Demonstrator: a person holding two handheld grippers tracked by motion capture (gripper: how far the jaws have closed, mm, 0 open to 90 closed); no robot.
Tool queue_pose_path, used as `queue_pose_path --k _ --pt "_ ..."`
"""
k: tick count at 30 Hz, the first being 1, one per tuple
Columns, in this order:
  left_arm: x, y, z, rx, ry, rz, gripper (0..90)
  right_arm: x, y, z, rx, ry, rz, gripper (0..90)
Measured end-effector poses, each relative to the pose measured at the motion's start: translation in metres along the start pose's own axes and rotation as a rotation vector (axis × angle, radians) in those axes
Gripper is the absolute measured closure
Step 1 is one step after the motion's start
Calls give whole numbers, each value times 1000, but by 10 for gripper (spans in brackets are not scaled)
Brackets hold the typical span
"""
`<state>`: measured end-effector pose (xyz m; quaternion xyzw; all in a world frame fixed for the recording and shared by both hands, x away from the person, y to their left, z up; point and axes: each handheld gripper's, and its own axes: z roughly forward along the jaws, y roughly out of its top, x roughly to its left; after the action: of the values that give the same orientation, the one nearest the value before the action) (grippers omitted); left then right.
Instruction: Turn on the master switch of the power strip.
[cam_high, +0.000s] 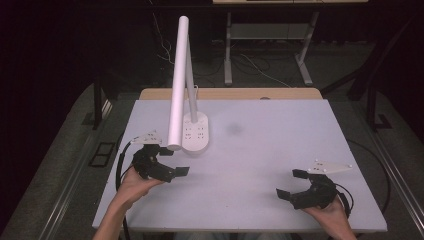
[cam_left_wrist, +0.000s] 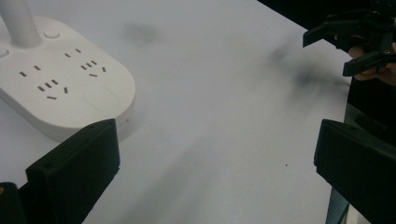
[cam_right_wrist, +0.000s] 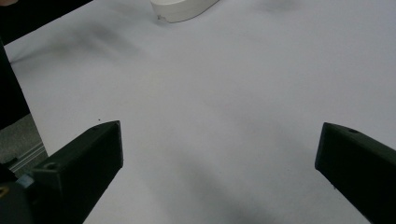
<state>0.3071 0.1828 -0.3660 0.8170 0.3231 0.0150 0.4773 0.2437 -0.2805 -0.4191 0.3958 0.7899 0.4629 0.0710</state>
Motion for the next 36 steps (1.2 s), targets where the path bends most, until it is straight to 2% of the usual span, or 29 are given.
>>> queue_pose_path --k 22,36 --pt "23 25 -5 14 50 -2 0 -1 0 0 3 1 1 3" --pt "43 39 -6 34 85 -4 0 -2 -1 -1 -5 -10 6 3"
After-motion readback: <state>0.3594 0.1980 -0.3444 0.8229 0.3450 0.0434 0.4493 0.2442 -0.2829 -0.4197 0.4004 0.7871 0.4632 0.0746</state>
